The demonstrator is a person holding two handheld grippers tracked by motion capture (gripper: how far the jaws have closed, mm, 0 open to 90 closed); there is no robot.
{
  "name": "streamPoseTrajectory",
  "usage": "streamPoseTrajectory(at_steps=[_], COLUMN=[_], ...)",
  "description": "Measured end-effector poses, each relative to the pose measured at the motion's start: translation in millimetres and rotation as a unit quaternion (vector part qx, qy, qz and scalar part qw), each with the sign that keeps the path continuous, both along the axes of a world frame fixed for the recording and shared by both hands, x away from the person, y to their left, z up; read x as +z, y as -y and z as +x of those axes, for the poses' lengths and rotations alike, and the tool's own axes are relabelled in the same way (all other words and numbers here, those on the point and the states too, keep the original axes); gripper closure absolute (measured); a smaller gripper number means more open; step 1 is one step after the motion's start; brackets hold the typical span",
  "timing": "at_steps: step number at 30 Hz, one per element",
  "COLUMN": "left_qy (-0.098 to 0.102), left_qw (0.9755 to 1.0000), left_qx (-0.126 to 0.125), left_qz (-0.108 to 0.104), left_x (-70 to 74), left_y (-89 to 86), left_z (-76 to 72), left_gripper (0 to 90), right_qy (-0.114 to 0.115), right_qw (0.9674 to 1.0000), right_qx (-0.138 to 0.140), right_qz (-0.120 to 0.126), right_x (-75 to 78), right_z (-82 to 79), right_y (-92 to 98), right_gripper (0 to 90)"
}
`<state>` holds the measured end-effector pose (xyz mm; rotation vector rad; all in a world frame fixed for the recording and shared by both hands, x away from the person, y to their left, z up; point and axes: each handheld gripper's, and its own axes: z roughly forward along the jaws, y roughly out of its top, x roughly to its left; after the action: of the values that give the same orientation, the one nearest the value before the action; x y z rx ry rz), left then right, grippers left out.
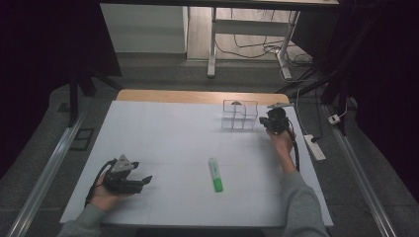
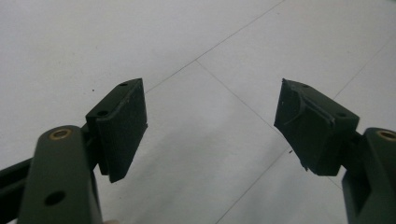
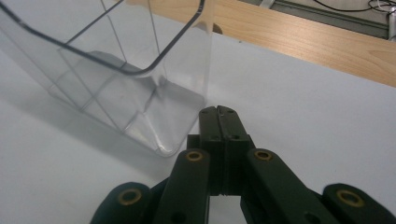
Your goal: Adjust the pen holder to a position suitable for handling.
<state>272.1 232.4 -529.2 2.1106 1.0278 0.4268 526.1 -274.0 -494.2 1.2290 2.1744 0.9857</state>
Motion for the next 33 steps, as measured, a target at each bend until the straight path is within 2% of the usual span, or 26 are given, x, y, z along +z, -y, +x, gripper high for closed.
streamPoseTrajectory(at_steps=[6, 12, 14, 33], left_qy=[-0.001, 0.000, 0.000, -0.004], left_qw=[1.0000, 1.0000, 1.0000, 1.0000], left_qx=[0.000, 0.002, 0.002, 0.001], left_qz=[0.000, 0.001, 0.002, 0.003], left_x=[-0.8, -0.9, -0.9, -2.1], left_y=[-0.6, -0.7, -0.8, -1.2], left_z=[1.3, 1.4, 1.6, 2.9], left_gripper=[24.9, 24.9, 24.9, 24.9], right_qy=[-0.004, 0.002, 0.003, 0.002], right_qw=[1.0000, 1.0000, 0.9999, 0.9998], right_qx=[0.000, 0.003, 0.006, 0.013], right_qz=[0.009, 0.007, 0.016, 0.015], right_x=[-1.3, -0.7, 0.8, -1.7], right_z=[6.9, 10.6, 11.4, 15.0], right_y=[1.3, -4.1, -7.1, -13.7], right_gripper=[89.4, 89.3, 89.3, 89.4])
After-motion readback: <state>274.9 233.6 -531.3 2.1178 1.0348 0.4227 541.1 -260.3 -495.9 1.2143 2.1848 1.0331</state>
